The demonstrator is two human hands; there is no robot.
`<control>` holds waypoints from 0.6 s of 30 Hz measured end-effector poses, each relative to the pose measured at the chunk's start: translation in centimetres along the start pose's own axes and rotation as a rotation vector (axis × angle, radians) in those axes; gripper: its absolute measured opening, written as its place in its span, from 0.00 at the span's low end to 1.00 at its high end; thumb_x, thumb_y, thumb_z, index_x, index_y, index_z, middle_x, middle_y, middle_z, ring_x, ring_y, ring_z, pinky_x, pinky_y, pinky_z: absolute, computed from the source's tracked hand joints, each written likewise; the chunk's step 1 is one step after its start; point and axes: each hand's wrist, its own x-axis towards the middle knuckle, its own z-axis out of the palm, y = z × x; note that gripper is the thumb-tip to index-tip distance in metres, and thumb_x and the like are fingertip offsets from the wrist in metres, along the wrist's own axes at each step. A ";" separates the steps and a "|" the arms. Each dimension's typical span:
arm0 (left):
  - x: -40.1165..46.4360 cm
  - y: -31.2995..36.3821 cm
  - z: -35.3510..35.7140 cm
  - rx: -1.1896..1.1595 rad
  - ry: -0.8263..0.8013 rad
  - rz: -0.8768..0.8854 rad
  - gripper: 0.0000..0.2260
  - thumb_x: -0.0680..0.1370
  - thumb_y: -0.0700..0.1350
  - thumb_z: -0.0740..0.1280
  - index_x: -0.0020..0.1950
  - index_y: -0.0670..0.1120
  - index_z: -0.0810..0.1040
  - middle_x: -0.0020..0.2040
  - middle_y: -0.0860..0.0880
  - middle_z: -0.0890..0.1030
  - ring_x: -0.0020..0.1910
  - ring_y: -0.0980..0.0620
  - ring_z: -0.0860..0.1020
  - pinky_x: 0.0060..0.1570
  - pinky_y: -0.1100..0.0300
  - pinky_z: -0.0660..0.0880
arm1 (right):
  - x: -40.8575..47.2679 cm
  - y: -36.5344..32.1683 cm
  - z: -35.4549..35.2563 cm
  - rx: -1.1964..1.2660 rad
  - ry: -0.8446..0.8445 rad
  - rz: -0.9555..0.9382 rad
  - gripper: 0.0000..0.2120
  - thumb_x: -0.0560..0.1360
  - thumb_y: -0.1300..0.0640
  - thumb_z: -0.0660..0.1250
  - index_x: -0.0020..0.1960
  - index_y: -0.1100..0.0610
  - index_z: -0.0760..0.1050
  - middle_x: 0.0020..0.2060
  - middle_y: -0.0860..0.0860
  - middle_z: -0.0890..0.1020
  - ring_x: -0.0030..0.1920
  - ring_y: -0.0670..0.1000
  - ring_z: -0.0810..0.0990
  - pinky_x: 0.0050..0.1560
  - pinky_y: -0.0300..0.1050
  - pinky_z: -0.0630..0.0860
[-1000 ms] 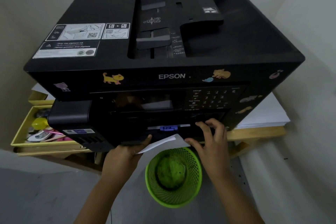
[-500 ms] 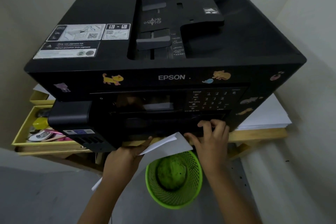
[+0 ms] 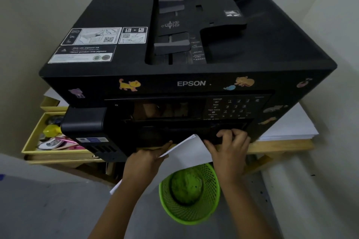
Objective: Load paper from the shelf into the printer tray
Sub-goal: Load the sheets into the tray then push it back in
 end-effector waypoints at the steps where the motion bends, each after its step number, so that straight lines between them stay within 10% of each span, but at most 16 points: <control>1: 0.0 0.2 -0.1 -0.001 -0.008 -0.008 0.22 0.79 0.58 0.63 0.73 0.70 0.68 0.45 0.54 0.88 0.38 0.48 0.84 0.28 0.54 0.78 | 0.0 0.1 0.0 0.000 -0.006 0.001 0.23 0.69 0.48 0.82 0.53 0.60 0.76 0.54 0.60 0.72 0.51 0.62 0.73 0.51 0.58 0.76; 6: -0.5 0.8 -1.2 -0.068 -0.073 -0.090 0.21 0.79 0.59 0.66 0.72 0.71 0.71 0.41 0.51 0.87 0.38 0.47 0.84 0.29 0.55 0.77 | 0.0 0.1 -0.5 0.014 -0.033 -0.008 0.24 0.69 0.46 0.82 0.54 0.59 0.77 0.54 0.60 0.72 0.53 0.61 0.73 0.53 0.56 0.76; 11: -2.1 1.9 -3.5 -0.151 -0.087 -0.205 0.09 0.76 0.52 0.75 0.40 0.50 0.85 0.21 0.53 0.68 0.28 0.45 0.80 0.23 0.61 0.62 | -0.3 0.0 -2.1 0.138 -0.095 -0.013 0.23 0.72 0.46 0.81 0.58 0.58 0.79 0.58 0.57 0.71 0.57 0.58 0.74 0.55 0.54 0.78; 18: -4.4 1.8 -5.4 -0.240 -0.224 -0.285 0.14 0.78 0.61 0.69 0.51 0.53 0.87 0.37 0.50 0.86 0.33 0.54 0.83 0.34 0.53 0.80 | -0.7 -0.7 -4.5 0.399 -0.228 0.112 0.24 0.73 0.42 0.78 0.64 0.51 0.78 0.62 0.48 0.72 0.64 0.48 0.71 0.58 0.46 0.77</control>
